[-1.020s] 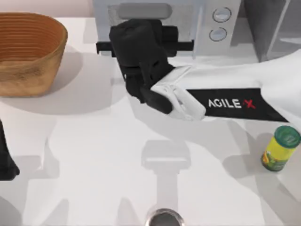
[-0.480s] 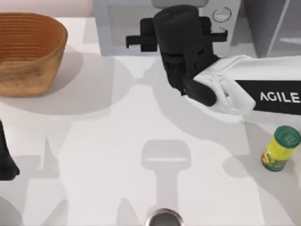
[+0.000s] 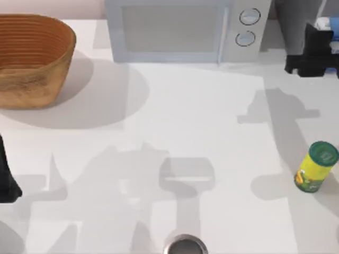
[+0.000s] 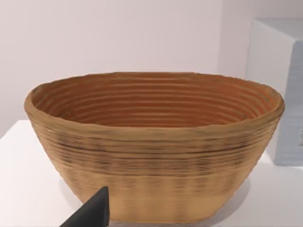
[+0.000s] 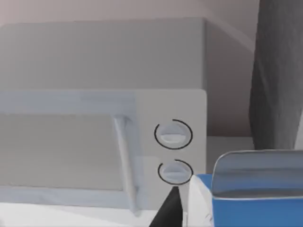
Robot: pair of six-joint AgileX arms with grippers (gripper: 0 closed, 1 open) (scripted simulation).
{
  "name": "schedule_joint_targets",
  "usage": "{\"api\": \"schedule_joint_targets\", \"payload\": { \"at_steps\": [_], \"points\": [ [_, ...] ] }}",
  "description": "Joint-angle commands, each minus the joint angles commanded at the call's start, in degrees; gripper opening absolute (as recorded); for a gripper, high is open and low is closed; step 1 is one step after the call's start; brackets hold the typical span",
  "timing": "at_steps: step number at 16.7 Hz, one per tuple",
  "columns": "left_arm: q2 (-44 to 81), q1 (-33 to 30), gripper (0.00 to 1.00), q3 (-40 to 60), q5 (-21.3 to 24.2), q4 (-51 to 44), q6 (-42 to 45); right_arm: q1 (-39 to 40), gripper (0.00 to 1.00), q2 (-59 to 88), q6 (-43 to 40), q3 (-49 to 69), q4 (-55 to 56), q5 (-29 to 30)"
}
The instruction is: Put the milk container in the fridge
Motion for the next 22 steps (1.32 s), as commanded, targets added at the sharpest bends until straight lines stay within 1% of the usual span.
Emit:
{"api": "schedule_joint_targets", "payload": {
  "at_steps": [3, 6, 9, 11, 15, 22],
  "points": [
    [0.00, 0.00, 1.00, 0.00, 0.00, 0.00, 0.00, -6.92, 0.00, -21.12, -2.08, -13.22, -3.59, -6.47],
    [0.00, 0.00, 1.00, 0.00, 0.00, 0.00, 0.00, -13.34, 0.00, -39.94, -4.29, -24.72, -7.25, -11.38],
    [0.00, 0.00, 1.00, 0.00, 0.00, 0.00, 0.00, -18.75, 0.00, -54.30, -6.37, -33.26, -10.59, -14.66],
    [0.00, 0.00, 1.00, 0.00, 0.00, 0.00, 0.00, -21.52, 0.00, -60.90, -7.51, -37.03, -12.41, -15.91],
    [0.00, 0.00, 1.00, 0.00, 0.00, 0.00, 0.00, -24.19, 0.00, -66.89, -8.69, -40.32, -14.31, -16.68],
    [0.00, 0.00, 1.00, 0.00, 0.00, 0.00, 0.00, -24.08, 0.00, -66.09, -8.51, -39.81, -13.73, -16.77]
  ]
}}
